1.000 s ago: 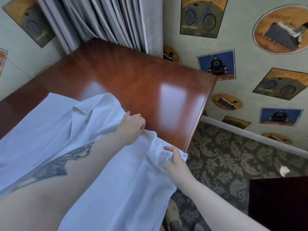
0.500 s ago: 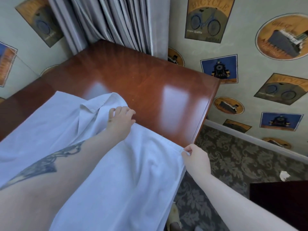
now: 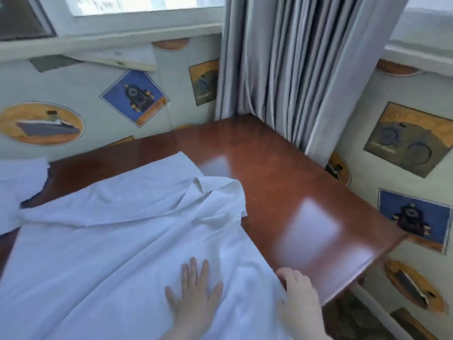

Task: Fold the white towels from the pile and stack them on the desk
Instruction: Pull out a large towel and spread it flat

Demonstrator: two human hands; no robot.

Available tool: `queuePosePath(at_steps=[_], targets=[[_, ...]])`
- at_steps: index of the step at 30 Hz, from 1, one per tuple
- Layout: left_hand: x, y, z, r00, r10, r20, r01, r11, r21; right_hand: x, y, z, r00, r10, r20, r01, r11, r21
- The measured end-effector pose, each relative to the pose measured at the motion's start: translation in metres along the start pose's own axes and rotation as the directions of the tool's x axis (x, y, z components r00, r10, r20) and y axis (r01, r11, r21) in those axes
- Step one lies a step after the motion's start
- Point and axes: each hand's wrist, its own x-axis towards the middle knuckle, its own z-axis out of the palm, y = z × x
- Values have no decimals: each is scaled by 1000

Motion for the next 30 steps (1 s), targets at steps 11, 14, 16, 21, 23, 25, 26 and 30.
queuePosePath(at_steps=[11, 14, 16, 21, 23, 25, 26, 30], targets=[[4, -21, 5, 986, -165, -37, 166, 985, 37, 47, -28, 12, 712, -583, 392, 664, 740, -104], [-7, -23, 3, 987, -160, 9, 160, 987, 4, 50, -24, 18, 651, -582, 487, 704, 704, -99], [-15, -25, 5, 987, -158, -8, 159, 987, 14, 49, -23, 21, 640, -602, 478, 728, 673, -127], [12, -6, -60, 972, -176, -155, 184, 982, 41, 65, -44, 12, 659, -617, 430, 713, 695, -96], [41, 3, -94, 960, -207, -190, 194, 977, -83, 82, -54, 11, 651, -561, 512, 673, 738, -47], [74, 6, -120, 940, -204, -275, 153, 969, -194, 95, -61, 8, 637, -561, 529, 669, 743, -18], [90, 5, -132, 931, -193, -311, 123, 966, -229, 101, -63, 9, 628, -559, 541, 658, 753, 14], [150, -14, -166, 953, -97, -286, 43, 981, -189, 112, -67, 12, 618, -505, 603, 574, 813, 93]])
